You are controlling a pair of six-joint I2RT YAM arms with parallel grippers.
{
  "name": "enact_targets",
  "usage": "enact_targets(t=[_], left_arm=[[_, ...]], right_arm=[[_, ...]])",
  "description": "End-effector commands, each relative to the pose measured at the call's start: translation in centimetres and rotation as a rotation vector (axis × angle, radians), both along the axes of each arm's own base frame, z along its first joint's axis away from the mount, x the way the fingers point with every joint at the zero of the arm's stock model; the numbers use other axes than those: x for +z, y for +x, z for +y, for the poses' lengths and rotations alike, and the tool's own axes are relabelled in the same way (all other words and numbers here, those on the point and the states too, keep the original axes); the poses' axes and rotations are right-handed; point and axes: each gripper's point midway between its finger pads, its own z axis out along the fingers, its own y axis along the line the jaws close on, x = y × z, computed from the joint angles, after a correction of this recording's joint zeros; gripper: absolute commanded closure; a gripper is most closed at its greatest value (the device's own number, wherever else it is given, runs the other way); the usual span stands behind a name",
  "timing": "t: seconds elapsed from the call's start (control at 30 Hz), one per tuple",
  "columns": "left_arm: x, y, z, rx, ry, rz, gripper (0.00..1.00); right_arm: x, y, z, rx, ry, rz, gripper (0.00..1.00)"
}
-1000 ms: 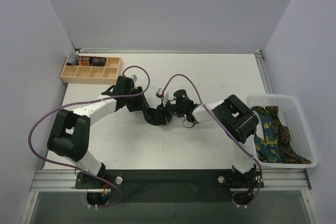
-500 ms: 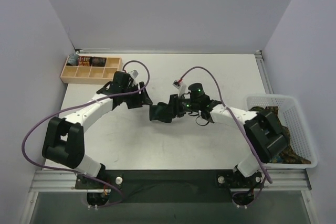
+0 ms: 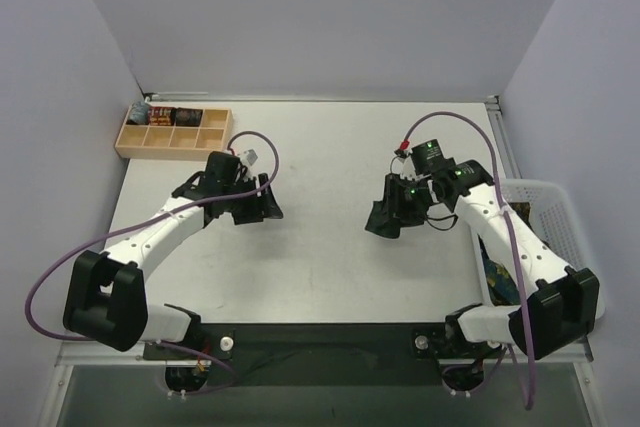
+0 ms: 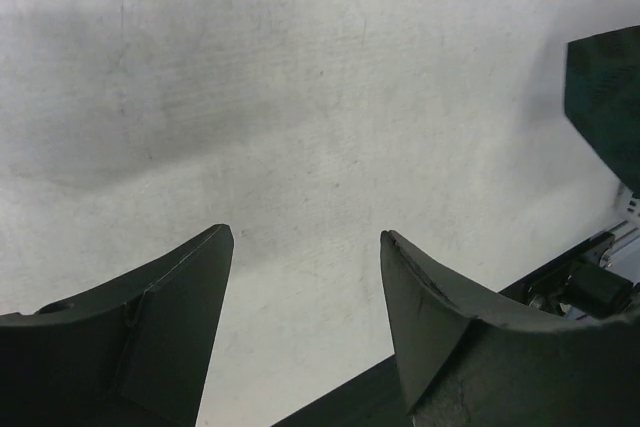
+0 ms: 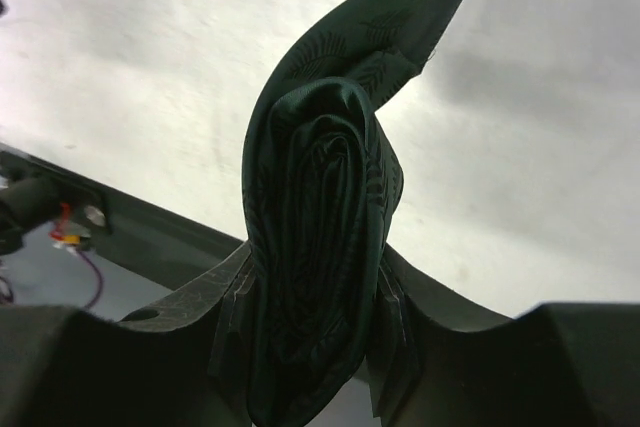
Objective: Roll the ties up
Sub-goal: Roll the tie
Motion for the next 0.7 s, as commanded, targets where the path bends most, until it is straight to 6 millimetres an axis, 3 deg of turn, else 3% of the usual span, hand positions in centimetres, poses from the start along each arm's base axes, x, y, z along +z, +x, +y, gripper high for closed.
enact_targets(t=[0.0,0.2,0.43,0.67], left_arm=[[-0.5,-1.5,0.6,-0.029,0.024,0.011,0.28],[-1.7,-3.3,1.7,-0.026,0.039,0.081,0.29],[-1.7,-4.5,2.2,-0.012,0.021,0.091,0.29],[-2.0,-5.4,2.5,0.002,0.009,0.1,0.29]], right_arm=[[-0.7,-4.4,-4.6,0.009,-0.22,0.178,1.0],[-2.1,-3.5,-3.8,0.052,-0.251,0.288,1.0],[-5.0,-0.8,0.3,0.127,-0.186,0.38,1.0],[-7.1,1.1,5.5,0.177,0.033,0.371,1.0]])
